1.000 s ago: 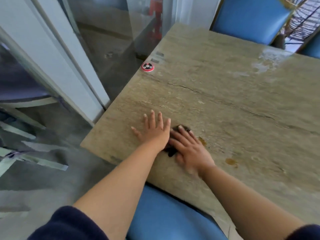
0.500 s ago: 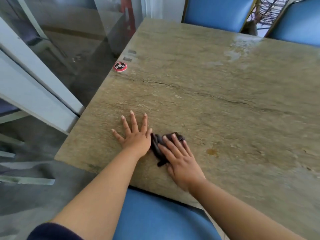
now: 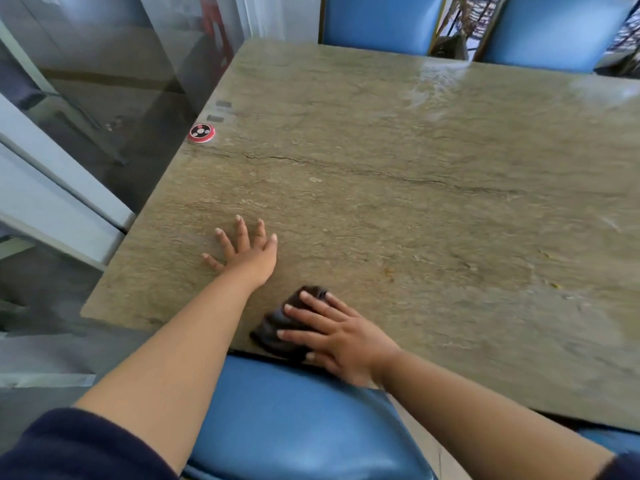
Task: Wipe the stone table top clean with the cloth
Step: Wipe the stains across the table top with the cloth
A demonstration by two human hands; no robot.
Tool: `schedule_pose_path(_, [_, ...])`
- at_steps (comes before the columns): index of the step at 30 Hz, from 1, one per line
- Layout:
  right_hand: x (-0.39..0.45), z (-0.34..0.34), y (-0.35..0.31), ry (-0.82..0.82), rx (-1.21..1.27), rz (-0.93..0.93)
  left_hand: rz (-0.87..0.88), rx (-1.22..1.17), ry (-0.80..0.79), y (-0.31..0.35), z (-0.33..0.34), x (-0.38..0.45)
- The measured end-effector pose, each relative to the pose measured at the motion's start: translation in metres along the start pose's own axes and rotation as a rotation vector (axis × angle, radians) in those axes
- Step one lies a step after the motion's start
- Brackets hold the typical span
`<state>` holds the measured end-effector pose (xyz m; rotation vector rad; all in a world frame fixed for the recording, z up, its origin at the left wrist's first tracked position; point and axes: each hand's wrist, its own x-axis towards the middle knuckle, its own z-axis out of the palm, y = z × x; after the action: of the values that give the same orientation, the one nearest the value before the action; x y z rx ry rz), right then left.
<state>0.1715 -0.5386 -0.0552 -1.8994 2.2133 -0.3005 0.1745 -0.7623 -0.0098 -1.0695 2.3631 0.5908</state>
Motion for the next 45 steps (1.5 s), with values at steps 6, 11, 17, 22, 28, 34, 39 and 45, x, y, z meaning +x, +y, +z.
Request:
schedule_pose_path(6, [-0.042,-0.014,0.078,0.098,-0.073,0.331,0.226,0.115,-0.072,0.068,0.036,-0.023])
schedule_pose_path(11, [-0.065,-0.034,0.126,0.291,0.042,0.996,0.257,0.129,-0.108,0.110,0.072,-0.039])
schedule_pose_path(17, [-0.063,-0.010,0.044,0.283,0.047,0.810,0.231,0.158,0.006,0.111,0.083,-0.037])
schedule_pose_path(22, [-0.116,-0.009,0.039,0.086,-0.048,0.319,0.247,0.151,0.105,0.107,0.090,-0.039])
schedule_pose_path(28, [-0.104,-0.022,0.099,0.225,-0.008,0.763,0.289,0.197,0.307,0.101,0.106,-0.041])
schedule_pose_path(34, [-0.077,-0.019,0.068,0.235,0.054,0.841,0.283,0.186,0.224,0.102,0.098,-0.034])
schedule_pose_path(39, [-0.115,-0.004,0.010,0.079,0.058,0.295,0.287,0.154,0.178,0.103,0.094,-0.033])
schedule_pose_path(45, [-0.140,-0.003,0.048,0.212,0.043,0.658,0.290,0.169,0.240,0.104,0.101,-0.035])
